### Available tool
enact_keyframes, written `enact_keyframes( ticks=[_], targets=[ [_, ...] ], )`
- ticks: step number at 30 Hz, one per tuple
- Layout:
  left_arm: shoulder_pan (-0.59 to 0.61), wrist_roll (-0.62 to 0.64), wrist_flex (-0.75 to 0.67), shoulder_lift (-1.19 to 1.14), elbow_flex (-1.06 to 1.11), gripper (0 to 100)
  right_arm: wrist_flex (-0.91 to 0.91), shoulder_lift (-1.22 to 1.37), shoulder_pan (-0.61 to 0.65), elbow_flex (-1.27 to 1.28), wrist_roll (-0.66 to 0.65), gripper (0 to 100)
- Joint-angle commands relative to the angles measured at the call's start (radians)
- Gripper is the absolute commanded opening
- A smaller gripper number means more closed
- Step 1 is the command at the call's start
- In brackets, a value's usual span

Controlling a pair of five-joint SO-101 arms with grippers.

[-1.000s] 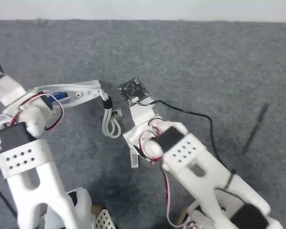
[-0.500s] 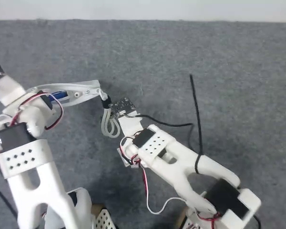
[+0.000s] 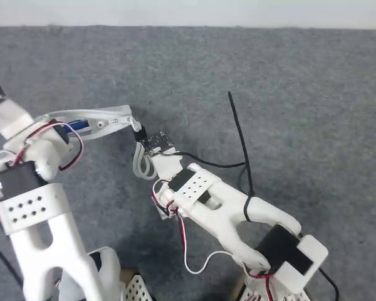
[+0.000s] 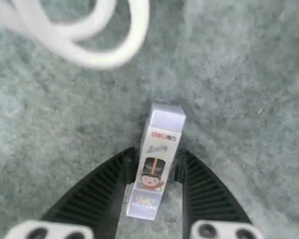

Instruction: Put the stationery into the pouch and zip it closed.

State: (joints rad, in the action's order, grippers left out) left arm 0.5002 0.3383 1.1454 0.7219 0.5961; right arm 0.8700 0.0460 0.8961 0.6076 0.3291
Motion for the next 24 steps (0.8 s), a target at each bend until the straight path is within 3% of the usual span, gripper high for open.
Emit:
enact_keyframes(
  ticks=[1, 24],
  targets=[
    [0.008, 0.008, -0.032, 0.014, -0.015, 1, -0.012, 0.005, -0.018, -0.066, 0.006, 13.6],
    [0.008, 0.008, -0.032, 0.014, -0.012, 1, -0.004, 0.044, -0.047, -0.129, 0.006, 13.2]
  ],
)
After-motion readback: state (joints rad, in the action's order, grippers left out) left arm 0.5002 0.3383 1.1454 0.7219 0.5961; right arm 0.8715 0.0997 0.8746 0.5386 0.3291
